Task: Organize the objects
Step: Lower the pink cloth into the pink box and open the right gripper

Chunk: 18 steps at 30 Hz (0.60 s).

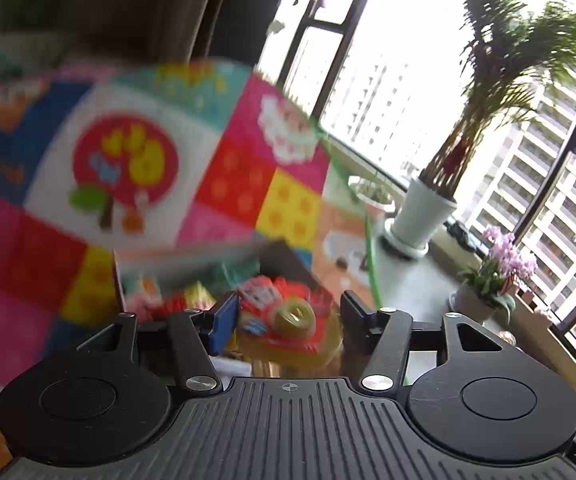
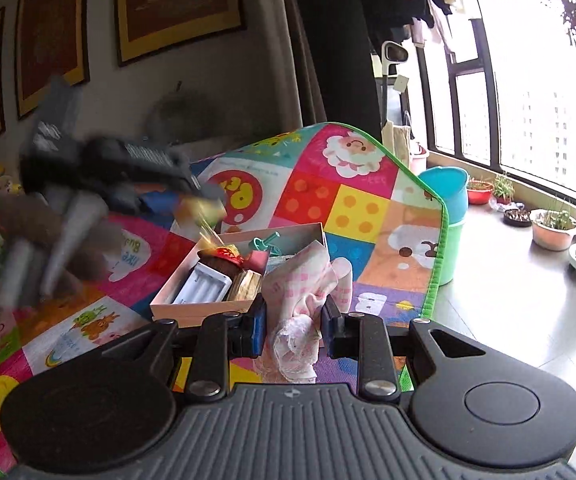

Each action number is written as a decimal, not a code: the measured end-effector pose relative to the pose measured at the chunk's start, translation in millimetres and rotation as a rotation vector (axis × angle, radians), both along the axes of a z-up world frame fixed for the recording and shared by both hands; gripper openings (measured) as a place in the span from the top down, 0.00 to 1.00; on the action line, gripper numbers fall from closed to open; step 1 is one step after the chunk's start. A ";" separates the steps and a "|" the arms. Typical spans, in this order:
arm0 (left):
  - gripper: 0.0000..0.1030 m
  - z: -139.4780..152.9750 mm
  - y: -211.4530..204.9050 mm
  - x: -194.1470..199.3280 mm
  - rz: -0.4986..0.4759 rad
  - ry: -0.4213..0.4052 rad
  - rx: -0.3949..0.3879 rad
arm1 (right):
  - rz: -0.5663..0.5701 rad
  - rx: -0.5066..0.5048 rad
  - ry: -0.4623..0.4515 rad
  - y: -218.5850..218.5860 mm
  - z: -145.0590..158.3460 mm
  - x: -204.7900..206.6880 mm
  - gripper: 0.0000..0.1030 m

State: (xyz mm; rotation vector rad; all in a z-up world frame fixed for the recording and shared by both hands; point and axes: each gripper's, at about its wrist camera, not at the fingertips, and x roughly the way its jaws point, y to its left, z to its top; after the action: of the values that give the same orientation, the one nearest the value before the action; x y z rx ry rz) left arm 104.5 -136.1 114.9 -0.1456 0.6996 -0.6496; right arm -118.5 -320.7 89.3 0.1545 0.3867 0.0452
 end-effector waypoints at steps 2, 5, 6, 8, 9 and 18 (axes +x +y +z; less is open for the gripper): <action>0.43 -16.0 8.0 2.0 0.023 0.002 -0.040 | -0.001 -0.009 -0.014 -1.8 4.0 -2.2 0.75; 0.43 -15.1 27.9 3.7 0.060 0.006 -0.078 | 0.007 -0.019 -0.019 -4.6 13.6 0.2 0.75; 0.43 -12.1 35.2 3.0 0.070 -0.001 -0.088 | 0.014 -0.017 -0.014 -5.2 17.2 3.9 0.75; 0.43 -6.0 55.7 -7.3 0.083 -0.031 -0.105 | 0.041 -0.007 -0.008 -5.7 28.0 15.3 0.75; 0.43 -5.2 64.1 -11.4 0.086 -0.044 -0.106 | 0.061 0.005 -0.004 -6.6 35.1 24.1 0.75; 0.43 -46.4 121.4 -37.2 0.109 0.056 -0.161 | 0.003 0.109 0.276 -0.2 72.7 216.2 0.75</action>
State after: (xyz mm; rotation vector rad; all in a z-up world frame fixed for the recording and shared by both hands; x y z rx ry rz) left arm 67.3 -14.8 68.5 -0.3499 0.6877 -0.5986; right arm 97.7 -320.9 162.0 0.2698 0.6601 0.0477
